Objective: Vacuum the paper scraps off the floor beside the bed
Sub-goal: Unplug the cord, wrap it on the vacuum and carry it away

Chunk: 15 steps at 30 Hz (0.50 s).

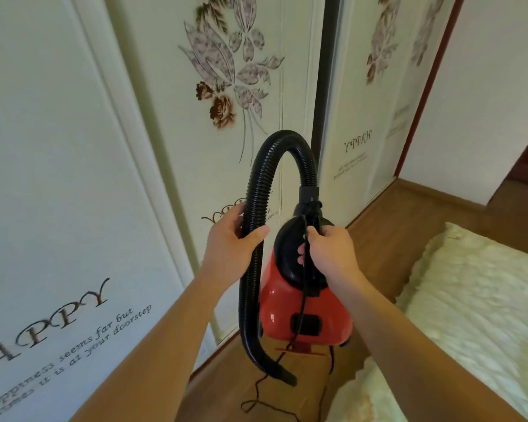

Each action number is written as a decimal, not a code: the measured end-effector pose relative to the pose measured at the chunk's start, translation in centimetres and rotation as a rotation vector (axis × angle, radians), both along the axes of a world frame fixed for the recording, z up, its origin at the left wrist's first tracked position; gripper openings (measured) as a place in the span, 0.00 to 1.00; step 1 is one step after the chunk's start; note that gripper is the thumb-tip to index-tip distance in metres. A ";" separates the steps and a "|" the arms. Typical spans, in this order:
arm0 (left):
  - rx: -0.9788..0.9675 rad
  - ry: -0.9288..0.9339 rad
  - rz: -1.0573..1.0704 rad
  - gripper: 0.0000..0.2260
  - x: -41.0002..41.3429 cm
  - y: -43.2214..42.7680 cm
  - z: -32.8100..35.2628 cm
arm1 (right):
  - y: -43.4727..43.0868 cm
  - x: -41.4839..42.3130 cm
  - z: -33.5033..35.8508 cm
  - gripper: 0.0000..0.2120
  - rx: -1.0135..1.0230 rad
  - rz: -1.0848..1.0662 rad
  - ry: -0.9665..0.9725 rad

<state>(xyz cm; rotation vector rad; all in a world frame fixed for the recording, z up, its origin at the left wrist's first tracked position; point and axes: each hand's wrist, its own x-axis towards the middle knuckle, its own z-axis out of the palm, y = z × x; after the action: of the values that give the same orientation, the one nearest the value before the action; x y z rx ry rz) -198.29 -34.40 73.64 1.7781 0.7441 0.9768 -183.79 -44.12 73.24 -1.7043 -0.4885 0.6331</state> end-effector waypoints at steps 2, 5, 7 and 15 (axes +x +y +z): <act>0.017 0.014 -0.009 0.17 1.7 2.2 0.5 | 2.2 1.8 0.3 0.11 0.007 0.000 -0.005; 0.024 0.025 -0.040 0.16 4.5 6.0 0.6 | 5.5 4.5 0.5 0.12 0.007 -0.029 -0.011; 0.018 0.016 -0.090 0.16 6.7 8.6 0.0 | 7.6 6.3 0.3 0.12 0.011 -0.072 -0.013; -0.007 -0.039 -0.315 0.15 17.0 19.1 -2.3 | 14.5 13.2 -1.6 0.14 -0.068 -0.290 -0.077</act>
<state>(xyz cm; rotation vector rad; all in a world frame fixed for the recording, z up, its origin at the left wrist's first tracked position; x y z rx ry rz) -181.28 -15.30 71.35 1.7979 0.4246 0.7929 -170.60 -29.62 71.61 -1.8260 -0.2678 0.3790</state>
